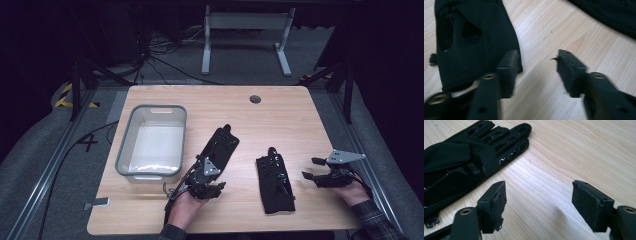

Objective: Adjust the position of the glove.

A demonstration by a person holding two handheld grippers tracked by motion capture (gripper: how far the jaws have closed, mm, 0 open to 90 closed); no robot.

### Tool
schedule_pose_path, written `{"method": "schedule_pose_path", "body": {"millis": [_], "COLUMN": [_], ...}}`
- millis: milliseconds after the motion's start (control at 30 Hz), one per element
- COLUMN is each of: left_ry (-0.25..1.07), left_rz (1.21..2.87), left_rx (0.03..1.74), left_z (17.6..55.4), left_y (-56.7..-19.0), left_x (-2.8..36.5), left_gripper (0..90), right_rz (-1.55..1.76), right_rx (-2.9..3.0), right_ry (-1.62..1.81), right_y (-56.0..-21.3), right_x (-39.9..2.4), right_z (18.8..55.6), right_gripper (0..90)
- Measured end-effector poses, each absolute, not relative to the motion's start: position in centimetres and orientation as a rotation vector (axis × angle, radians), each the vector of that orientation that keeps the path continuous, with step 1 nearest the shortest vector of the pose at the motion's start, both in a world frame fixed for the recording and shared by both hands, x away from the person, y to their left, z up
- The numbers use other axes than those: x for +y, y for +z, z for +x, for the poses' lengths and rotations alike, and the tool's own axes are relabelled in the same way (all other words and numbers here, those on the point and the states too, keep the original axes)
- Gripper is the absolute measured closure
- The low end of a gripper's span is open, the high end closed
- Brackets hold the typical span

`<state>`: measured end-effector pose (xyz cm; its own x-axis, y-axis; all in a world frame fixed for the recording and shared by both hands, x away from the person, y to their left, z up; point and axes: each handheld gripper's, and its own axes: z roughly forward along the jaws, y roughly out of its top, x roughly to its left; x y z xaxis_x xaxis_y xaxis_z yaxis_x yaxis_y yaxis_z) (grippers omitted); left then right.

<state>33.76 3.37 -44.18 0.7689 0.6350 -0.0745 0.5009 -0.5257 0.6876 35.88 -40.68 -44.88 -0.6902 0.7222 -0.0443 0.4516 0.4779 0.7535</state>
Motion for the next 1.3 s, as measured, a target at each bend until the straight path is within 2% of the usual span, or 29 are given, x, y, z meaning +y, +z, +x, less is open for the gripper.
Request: {"method": "schedule_pose_path", "body": {"millis": [133, 167, 200, 233, 533, 833, 1300], "left_ry": [0.229, 0.235, 0.238, 0.241, 0.284, 0.348, 0.26], "left_rz": [2.234, 2.232, 2.226, 2.226, 2.213, 2.257, 2.313], "left_rx": [0.875, 0.887, 0.896, 0.901, 0.946, 1.021, 1.039], "left_z": [34.4, 34.7, 35.0, 35.4, 38.3, 40.7, 40.7], "left_y": [-43.6, -43.5, -43.3, -43.2, -42.2, -43.3, -44.7], "left_x": [3.0, 2.9, 2.7, 2.6, 1.5, 0.1, -0.3], "left_gripper": [78.1, 78.1, 85.6, 89.4, 89.8, 89.8, 89.8], "right_rz": [0.993, 0.994, 1.0, 1.008, 1.034, 1.037, 1.035], "right_rx": [2.371, 2.377, 2.379, 2.384, 2.402, 2.394, 2.388], "right_ry": [1.049, 1.044, 1.045, 1.048, 1.004, 1.021, 1.025], "right_y": [-45.1, -45.3, -45.4, -45.6, -46.3, -46.6, -46.7], "right_x": [-40.8, -40.8, -40.9, -40.9, -41.0, -41.1, -41.0], "right_z": [35.9, 35.9, 36.0, 36.1, 36.4, 36.5, 36.5], "right_gripper": [25.4, 24.7, 23.9, 23.1, 18.3, 14.2, 13.6]}}
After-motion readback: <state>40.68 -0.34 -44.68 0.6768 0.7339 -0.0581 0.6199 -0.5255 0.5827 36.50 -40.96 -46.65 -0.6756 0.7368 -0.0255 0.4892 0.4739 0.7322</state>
